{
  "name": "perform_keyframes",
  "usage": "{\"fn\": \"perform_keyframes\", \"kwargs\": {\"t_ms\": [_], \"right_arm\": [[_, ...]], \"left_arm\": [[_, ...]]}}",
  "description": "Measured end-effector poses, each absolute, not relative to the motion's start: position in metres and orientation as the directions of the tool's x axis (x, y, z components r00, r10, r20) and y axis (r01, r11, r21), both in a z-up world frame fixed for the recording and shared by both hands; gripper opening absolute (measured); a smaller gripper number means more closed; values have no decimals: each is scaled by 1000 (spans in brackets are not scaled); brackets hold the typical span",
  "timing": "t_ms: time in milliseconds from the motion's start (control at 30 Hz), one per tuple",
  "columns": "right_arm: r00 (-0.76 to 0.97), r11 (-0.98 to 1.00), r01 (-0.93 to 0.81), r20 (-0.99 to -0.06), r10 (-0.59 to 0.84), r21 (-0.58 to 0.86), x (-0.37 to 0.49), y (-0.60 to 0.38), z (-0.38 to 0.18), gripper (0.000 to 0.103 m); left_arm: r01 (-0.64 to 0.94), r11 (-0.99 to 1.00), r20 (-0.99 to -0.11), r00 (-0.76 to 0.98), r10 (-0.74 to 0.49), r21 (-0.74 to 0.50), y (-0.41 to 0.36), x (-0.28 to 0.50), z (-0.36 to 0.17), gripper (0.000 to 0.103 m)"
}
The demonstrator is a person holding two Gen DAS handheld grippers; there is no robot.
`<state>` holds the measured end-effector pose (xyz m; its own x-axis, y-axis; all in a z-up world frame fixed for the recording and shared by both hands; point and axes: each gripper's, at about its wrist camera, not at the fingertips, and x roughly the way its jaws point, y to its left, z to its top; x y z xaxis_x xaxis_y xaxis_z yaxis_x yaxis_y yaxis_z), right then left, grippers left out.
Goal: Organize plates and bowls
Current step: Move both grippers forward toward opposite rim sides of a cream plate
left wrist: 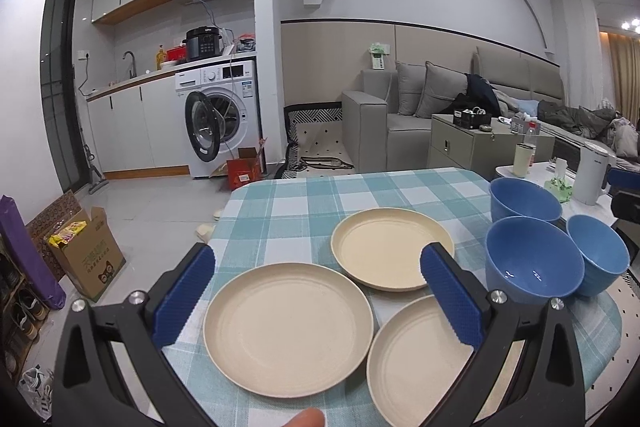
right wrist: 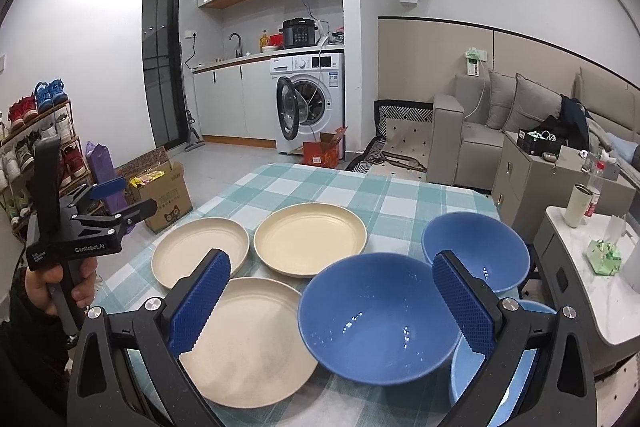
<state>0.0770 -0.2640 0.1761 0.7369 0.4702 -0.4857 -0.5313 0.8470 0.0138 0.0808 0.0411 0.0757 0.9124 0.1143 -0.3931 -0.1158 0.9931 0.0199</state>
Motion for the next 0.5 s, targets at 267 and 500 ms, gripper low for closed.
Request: {"fn": "perform_keyframes", "kwargs": {"t_ms": [267, 500], "right_arm": [[703, 833, -552, -518, 487, 33, 110, -250, 183, 103], [688, 830, -555, -533, 493, 52, 132, -241, 179, 103]], "left_arm": [[-113, 994, -409, 906, 109, 15, 45, 102, 78, 103], [-64, 998, -447, 893, 56, -3, 43, 121, 76, 103]]}}
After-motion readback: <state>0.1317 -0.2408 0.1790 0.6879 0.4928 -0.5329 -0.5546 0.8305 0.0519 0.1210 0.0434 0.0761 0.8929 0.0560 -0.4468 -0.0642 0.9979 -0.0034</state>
